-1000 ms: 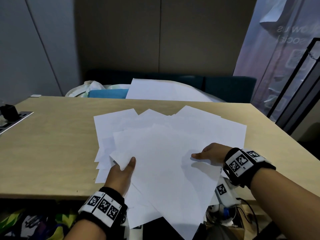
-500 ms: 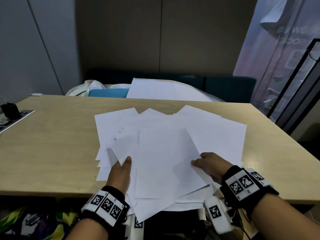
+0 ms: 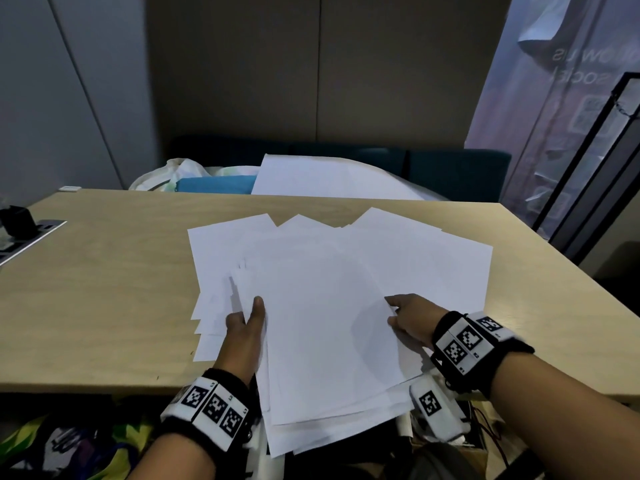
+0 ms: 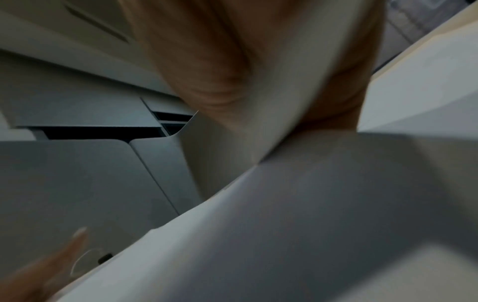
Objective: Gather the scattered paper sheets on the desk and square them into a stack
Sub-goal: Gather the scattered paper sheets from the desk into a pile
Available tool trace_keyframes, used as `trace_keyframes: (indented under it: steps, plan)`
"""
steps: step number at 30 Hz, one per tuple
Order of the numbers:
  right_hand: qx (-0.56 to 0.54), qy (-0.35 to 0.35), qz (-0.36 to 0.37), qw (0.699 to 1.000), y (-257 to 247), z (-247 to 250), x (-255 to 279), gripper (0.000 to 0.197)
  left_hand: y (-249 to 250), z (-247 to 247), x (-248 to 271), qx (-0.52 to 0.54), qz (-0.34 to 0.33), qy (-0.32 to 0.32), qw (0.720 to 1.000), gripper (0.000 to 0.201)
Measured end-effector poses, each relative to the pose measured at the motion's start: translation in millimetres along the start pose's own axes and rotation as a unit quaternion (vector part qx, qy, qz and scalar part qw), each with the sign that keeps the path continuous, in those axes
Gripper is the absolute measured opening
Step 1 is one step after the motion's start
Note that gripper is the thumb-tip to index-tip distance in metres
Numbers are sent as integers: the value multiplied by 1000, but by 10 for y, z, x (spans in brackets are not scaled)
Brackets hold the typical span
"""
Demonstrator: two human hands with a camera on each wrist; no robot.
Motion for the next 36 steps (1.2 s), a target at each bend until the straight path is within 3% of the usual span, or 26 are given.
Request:
trace_keyframes:
  steps: [3,5,6,8,11,12,16,23,26,30,32,34,36]
  plan:
    - [79,-59,32,995,-41,-152,-17,36,-25,-33,-3,32,-30,-20,999,91]
    - [50,-83,41,994,-108,-208,6,22,-79,-25,-53,0,-51,-26,998,103]
    - [25,-76,36,996,-169,-144,29,15,-93,-24,-84,-10,-54,-26,998,98]
    - [3,-4,19,1000,-210,172,-60,28,-125,-18,-110,-13,-59,-24,998,76]
    - [182,163,-8,970,-277,988,-150,45,-108,-13,-71,-4,-65,-20,998,55]
    - [215,182,-37,959,-224,1214,-121,44,-98,-14,-63,0,-68,-22,997,52]
    - [366,126,-105,916,70,1548,-52,50,-98,-15,-57,11,-68,-25,997,46]
    - [459,53,-20,887,-153,1092,-166,53,-90,-12,-62,4,-67,-20,998,49]
    - [480,37,-18,876,-159,1036,-248,52,-67,-24,-45,3,-74,-17,997,48]
    - [544,12,-25,839,-142,957,-375,68,-51,-30,-21,6,-77,-11,997,44]
    - [517,-4,-37,855,-217,852,-363,67,-56,-31,-27,6,-76,-9,997,44]
    - [475,-28,-53,878,-229,781,-415,53,-57,-36,-38,3,-79,-11,997,46]
    - [481,-35,-58,874,-243,784,-421,45,-61,-34,-44,3,-79,-12,997,46]
Point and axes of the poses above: each hand's wrist, its own x-axis away from the middle knuckle, its own z-axis out of the back of the hand, y = z × x, the point moved 7 cm from there along -x, towards the middle knuckle, and after that the axes turned 10 degrees about z, right-handed, at the moved point
